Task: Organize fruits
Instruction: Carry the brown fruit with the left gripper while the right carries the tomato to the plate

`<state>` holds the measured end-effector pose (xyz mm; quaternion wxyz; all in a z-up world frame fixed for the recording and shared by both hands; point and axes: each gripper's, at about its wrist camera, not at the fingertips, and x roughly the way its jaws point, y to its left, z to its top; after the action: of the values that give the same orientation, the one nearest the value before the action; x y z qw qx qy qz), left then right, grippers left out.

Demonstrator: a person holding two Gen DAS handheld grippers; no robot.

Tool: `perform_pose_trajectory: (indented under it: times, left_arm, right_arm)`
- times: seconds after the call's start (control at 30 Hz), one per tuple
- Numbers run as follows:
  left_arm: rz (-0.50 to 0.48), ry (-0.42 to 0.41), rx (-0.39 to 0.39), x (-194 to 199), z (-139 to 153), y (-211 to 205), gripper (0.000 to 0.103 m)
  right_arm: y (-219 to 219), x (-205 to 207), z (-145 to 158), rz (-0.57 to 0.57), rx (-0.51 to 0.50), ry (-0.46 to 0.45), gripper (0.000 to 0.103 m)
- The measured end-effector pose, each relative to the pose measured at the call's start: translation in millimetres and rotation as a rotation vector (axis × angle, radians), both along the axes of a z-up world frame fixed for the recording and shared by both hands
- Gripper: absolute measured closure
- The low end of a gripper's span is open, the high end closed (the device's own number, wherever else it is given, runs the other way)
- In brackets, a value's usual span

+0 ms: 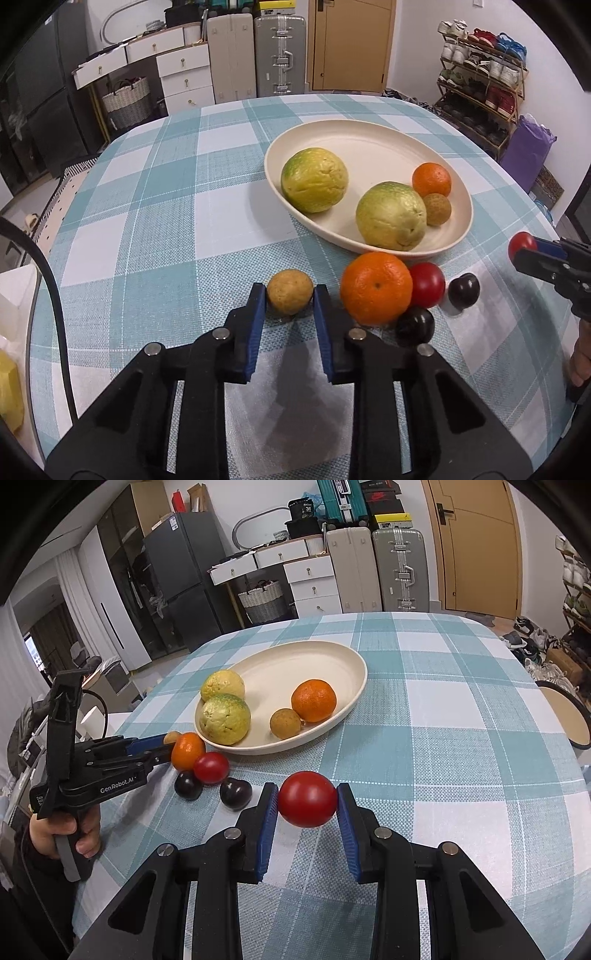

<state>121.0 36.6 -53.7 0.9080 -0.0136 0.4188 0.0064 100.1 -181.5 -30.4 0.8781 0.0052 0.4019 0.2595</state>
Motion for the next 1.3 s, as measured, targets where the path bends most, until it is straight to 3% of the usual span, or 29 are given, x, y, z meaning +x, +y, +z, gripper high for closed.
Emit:
perform_pose_trajectory:
  times: [0.73, 1.3]
  left_arm:
    - [-0.008, -0.116, -0.022, -25.7, 33.0, -2.6, 0.080]
    - [-0.040, -0.168, -0.016, -8.0, 47.8, -19.2, 0.080]
  right_arm:
    - [3.5, 2.1, 11.7, 0.004, -0.012, -0.031, 0.070]
    - [13.4, 20.5, 31.6, 0.014, -0.032, -0.092, 0.070]
